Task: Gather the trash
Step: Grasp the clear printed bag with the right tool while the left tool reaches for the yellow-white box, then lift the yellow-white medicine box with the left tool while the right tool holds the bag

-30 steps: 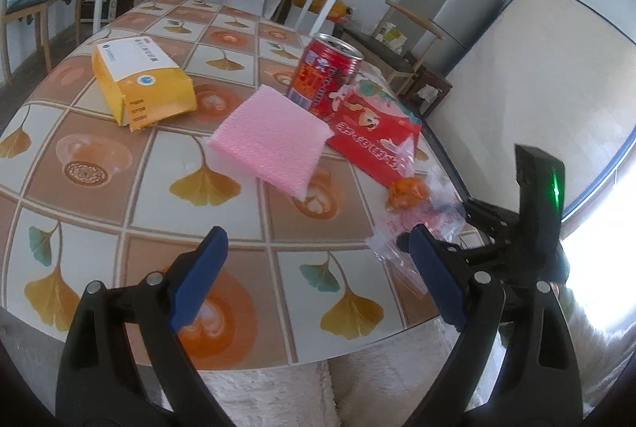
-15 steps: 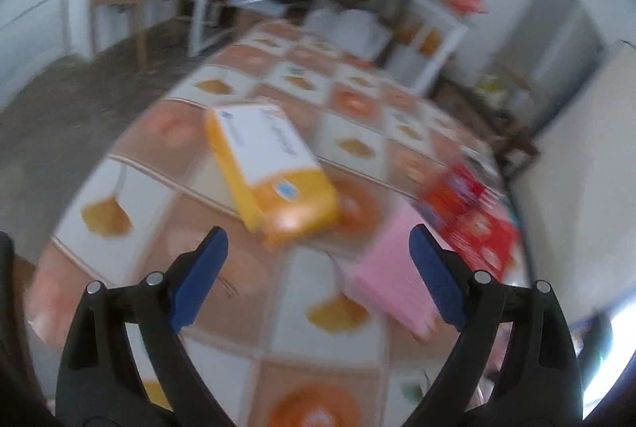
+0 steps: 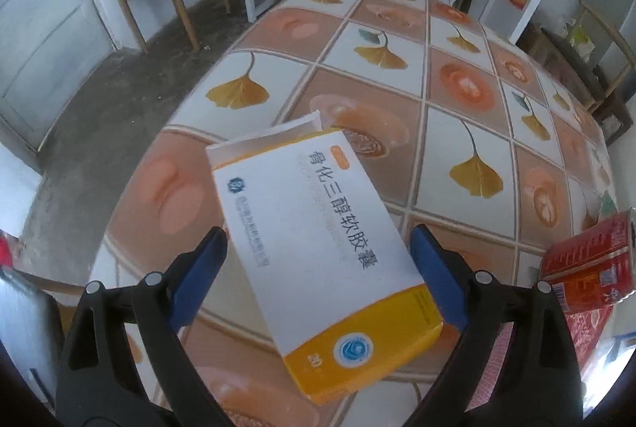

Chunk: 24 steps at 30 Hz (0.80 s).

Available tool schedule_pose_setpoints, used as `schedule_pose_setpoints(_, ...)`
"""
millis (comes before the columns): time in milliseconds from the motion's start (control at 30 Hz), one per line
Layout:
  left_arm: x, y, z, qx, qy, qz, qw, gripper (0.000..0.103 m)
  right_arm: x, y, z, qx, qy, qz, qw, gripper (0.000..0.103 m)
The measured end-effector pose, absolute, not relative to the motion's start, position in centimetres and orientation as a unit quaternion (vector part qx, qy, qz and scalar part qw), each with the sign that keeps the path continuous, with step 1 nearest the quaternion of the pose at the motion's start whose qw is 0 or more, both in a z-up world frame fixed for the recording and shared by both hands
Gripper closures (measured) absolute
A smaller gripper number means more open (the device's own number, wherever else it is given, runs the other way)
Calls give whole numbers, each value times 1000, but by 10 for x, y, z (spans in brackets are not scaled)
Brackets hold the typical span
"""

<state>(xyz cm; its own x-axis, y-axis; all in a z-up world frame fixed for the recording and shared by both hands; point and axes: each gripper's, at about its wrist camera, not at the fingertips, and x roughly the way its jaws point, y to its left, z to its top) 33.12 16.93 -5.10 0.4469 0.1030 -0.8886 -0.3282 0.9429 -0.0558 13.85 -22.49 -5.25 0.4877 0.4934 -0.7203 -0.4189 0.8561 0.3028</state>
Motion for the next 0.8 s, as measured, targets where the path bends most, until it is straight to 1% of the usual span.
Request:
schedule_pose_setpoints(133,320,171,-51,-112,498,115,852,18,138,-229,-53,56,437,270,856,53)
schedule_pose_setpoints(367,283,172,-49,-105,487,91,862,21,137,-229,-53,51,445,256,856,61)
schedule_pose_setpoints(433,271,171,-48,-100,485,84,865,23,137,-228,-52,49,448,249,857,66)
schedule_pose_setpoints(500,262,170,-47,-96,484,78,866,25,136,-228,-52,49,450,245,857,67)
schedule_pose_setpoints(800,209,149,-47,-83,490,2,868,26,128,-225,-48,41,446,233,863,67)
